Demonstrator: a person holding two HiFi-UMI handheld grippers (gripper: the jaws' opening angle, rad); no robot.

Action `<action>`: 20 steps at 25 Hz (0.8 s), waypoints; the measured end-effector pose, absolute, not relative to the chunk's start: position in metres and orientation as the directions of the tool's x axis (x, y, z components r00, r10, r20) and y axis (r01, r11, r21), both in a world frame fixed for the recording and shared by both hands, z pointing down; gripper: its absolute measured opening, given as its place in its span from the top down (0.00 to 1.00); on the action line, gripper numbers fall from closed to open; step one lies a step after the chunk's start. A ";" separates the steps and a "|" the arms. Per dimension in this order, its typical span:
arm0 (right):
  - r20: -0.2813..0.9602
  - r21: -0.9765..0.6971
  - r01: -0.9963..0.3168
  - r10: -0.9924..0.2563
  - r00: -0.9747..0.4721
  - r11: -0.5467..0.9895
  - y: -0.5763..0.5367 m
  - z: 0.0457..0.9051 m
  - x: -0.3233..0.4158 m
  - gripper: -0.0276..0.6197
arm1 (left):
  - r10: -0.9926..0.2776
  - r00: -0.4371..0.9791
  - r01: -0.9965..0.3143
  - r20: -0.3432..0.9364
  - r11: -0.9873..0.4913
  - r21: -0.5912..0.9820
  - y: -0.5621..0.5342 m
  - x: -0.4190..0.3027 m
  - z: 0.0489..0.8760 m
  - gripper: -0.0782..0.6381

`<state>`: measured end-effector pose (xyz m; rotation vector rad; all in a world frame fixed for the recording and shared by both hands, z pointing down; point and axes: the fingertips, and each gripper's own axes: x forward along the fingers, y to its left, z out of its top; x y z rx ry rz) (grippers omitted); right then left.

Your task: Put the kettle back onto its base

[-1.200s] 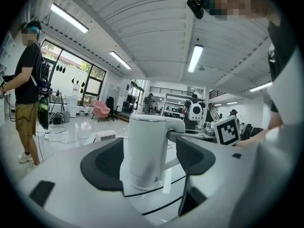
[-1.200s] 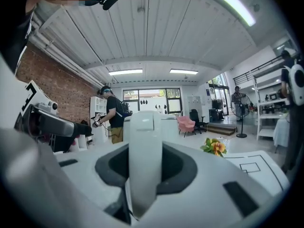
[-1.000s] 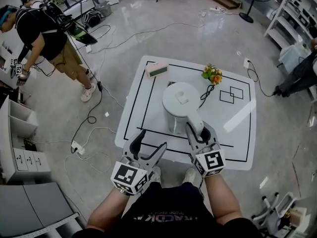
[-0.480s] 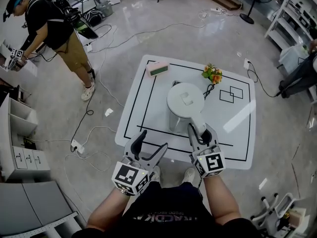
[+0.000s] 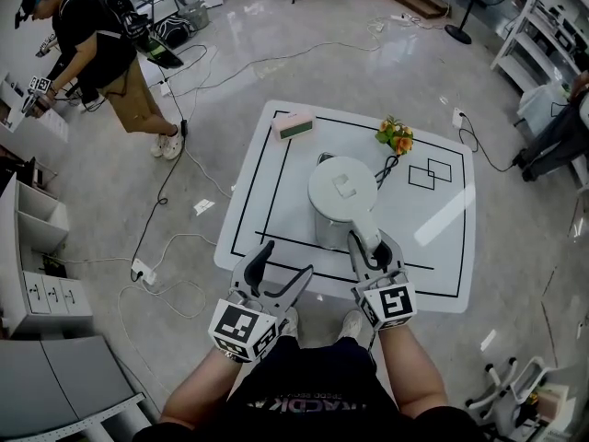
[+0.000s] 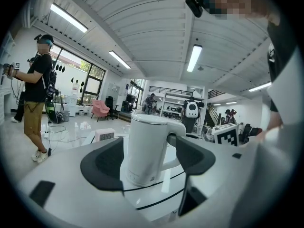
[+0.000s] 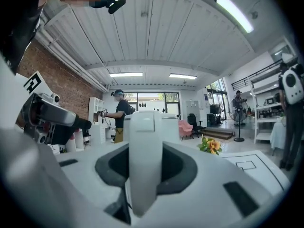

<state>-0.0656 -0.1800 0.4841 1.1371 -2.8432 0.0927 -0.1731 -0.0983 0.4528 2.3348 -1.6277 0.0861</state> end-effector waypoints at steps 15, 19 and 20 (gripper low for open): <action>0.160 -0.019 -0.674 -0.663 -0.731 0.738 -0.175 0.490 -0.066 0.77 | -0.894 0.404 -0.908 0.194 -0.367 0.202 -0.103 -0.160 0.447 0.42; 0.190 -0.018 -0.665 -0.650 -0.735 0.747 -0.171 0.493 -0.064 0.73 | -0.884 0.428 -0.898 0.187 -0.393 0.198 -0.107 -0.156 0.444 0.42; 0.193 -0.015 -0.670 -0.655 -0.730 0.742 -0.171 0.493 -0.063 0.71 | -0.881 0.435 -0.895 0.186 -0.400 0.198 -0.108 -0.155 0.445 0.42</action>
